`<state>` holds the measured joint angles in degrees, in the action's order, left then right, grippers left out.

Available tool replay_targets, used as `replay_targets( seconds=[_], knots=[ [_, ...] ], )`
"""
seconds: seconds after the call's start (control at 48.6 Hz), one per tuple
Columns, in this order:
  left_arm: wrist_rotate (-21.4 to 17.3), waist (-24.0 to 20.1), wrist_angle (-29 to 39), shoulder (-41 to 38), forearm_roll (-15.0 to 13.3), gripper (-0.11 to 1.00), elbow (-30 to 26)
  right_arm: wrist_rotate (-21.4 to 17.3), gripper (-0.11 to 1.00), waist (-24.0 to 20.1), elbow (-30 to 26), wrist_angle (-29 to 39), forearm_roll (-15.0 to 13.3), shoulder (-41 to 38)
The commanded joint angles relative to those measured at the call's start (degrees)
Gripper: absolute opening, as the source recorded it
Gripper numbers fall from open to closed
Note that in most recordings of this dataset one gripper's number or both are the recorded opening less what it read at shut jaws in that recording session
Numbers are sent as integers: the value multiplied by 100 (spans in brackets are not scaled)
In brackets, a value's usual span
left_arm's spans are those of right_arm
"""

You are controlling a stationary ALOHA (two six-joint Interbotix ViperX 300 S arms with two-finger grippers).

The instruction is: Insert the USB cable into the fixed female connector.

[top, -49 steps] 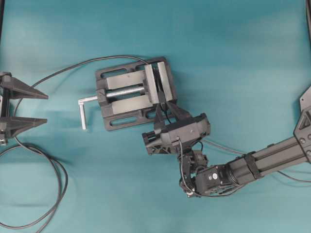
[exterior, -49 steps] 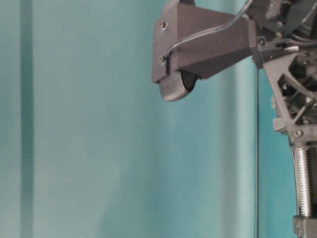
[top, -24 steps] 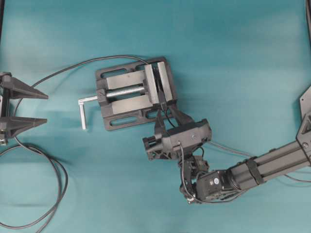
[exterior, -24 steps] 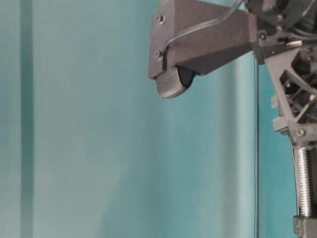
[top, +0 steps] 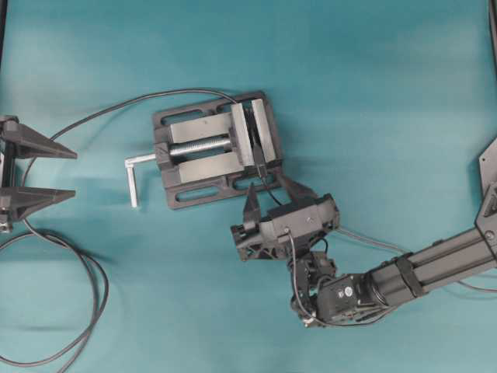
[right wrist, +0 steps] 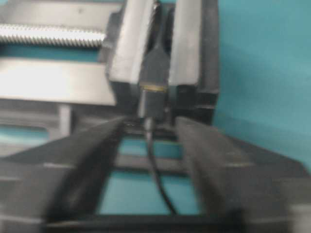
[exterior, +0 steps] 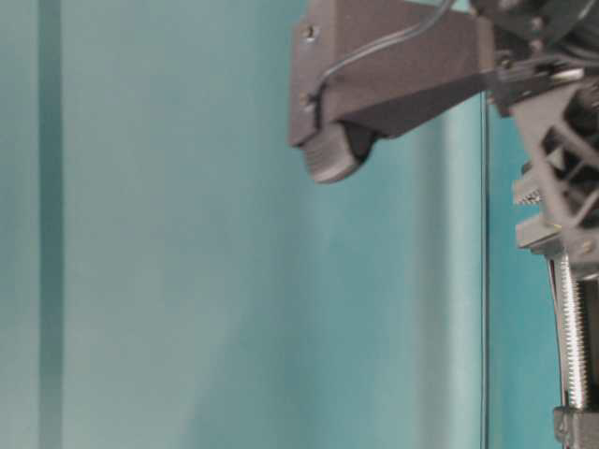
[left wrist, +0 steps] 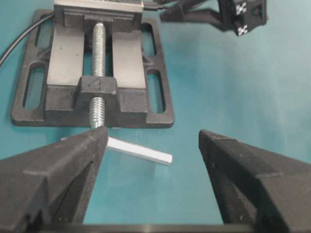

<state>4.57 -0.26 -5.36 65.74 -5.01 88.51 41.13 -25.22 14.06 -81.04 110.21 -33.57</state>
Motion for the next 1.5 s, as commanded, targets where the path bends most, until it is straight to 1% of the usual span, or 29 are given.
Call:
replay_targets(
  seconds=[0.0,0.041,0.103,0.247,0.391,0.597,0.844,0.906,0.967,1.029,1.05,1.153,1.194,1.338,1.482],
  knots=[
    [53,-18,-18,-70,9,93,-70,-18,83,-9,26,97,9,281],
    [53,-18,-18,-70,9,93,-70,0,89,-9,44,105,9,290],
    [53,-18,-18,-62,9,93,-70,26,92,-18,70,105,9,325],
    [53,-18,-18,-62,9,93,-70,35,88,-53,308,123,-35,562],
    [44,-18,-9,-62,18,93,-70,35,88,-176,642,237,-158,940],
    [44,-18,-18,-70,18,93,-70,18,88,-475,1160,800,-352,1521],
    [44,-9,-53,-62,18,93,-88,18,88,-633,2083,1433,-422,2057],
    [44,-18,-26,-62,18,93,-79,18,88,-650,2320,1591,-563,2250],
    [44,-18,-9,-70,18,93,-79,18,88,-668,2575,1767,-791,2479],
    [44,-18,-18,-70,18,93,-88,9,88,-668,2812,1960,-1081,2742],
    [53,-18,-18,-62,18,93,-88,0,88,-668,2936,2039,-1248,2892],
    [53,-18,-44,-70,18,93,-88,-35,88,-659,3366,2188,-1617,3349],
    [53,-18,-44,-70,18,93,-88,-53,88,-659,3568,2206,-1687,3533],
    [53,-18,-53,-62,9,93,-97,-79,88,-659,4351,2382,-1731,4333],
    [53,-18,-97,-62,18,93,-105,-97,88,-633,5001,2777,-1863,5124]
  ],
)
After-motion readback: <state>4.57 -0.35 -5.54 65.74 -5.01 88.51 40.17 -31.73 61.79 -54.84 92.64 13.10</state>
